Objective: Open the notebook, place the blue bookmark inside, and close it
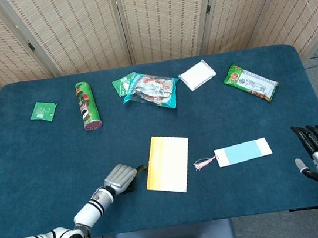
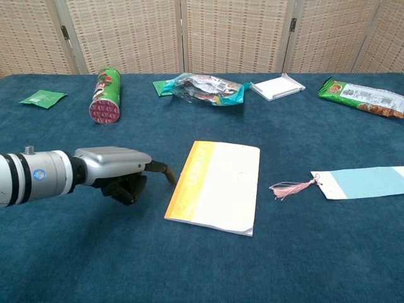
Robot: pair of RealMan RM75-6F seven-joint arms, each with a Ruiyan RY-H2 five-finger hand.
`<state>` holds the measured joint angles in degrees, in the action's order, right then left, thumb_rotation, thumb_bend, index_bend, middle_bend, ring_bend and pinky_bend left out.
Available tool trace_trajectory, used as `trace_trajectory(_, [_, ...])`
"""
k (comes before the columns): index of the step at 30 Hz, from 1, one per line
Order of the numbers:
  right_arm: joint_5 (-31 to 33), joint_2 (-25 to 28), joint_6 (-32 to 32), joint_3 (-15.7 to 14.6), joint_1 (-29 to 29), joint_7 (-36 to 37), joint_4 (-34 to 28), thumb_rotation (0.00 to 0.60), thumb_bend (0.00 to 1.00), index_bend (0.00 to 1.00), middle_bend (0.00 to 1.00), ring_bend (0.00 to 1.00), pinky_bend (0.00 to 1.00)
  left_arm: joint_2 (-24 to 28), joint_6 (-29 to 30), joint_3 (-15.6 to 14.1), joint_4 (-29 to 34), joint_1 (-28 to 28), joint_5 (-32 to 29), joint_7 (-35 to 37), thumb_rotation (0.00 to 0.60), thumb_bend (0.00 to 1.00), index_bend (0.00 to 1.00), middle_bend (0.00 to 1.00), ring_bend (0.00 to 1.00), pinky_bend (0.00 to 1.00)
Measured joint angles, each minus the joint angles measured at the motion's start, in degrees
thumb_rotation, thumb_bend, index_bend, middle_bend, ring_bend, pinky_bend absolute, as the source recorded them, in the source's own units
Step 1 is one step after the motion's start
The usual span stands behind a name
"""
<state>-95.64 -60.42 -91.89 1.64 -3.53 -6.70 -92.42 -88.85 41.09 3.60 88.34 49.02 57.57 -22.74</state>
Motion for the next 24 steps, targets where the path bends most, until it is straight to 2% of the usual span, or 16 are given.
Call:
trace_trajectory(16, [0.31,0.12,-0.63,0.12,0.77,0.78,0.74,0.600,0.29,0.06,0.18,0.15,0.19,-1.65,0.85,-0.68,1.18,2.21,-1.98,-1.75,0.600,1.00,0.19,1.00,0.90,0.91])
trace_trajectory(24, [-0.61,0.06,0.43,-0.04,0.07,1.02,0.73,0.600,0.29,0.06,0.18,0.15,0.19,-1.51,2.35,-0.76,4.48,3.08,-1.79,-3.03,0.600,1.00,0.19,0.99,0.90,0.91])
